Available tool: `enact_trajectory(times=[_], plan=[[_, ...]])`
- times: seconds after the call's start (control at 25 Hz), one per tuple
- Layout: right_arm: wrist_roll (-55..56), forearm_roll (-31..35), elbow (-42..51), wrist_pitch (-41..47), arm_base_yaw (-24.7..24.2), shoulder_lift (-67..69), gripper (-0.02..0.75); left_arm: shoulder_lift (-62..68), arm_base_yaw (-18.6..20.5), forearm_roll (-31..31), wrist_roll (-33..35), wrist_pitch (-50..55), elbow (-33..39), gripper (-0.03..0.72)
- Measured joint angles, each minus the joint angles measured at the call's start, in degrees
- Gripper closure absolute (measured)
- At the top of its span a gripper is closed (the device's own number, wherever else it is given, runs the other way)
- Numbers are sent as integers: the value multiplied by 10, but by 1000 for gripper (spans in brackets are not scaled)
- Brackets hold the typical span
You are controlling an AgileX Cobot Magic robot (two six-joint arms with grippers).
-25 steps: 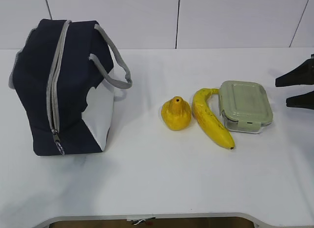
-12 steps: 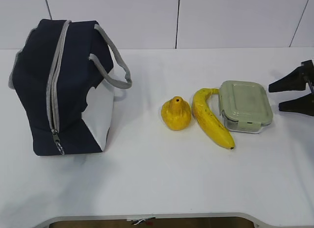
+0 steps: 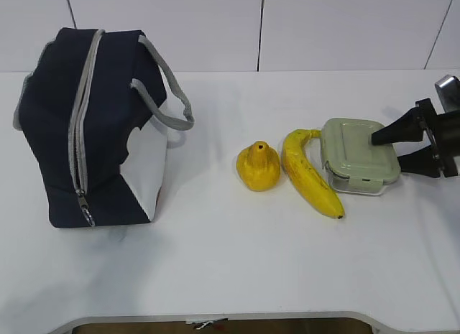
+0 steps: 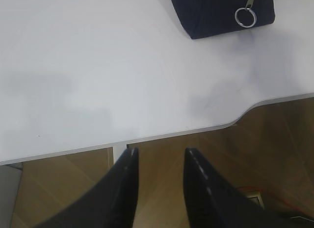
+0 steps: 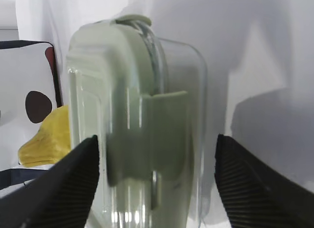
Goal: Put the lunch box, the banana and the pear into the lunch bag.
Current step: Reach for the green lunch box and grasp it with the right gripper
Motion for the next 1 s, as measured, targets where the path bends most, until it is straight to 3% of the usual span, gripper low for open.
enact_trajectory(times=[1.0], plan=[[-15, 15, -5, 0, 21, 13, 188, 0, 0, 0, 0, 0, 0, 444]])
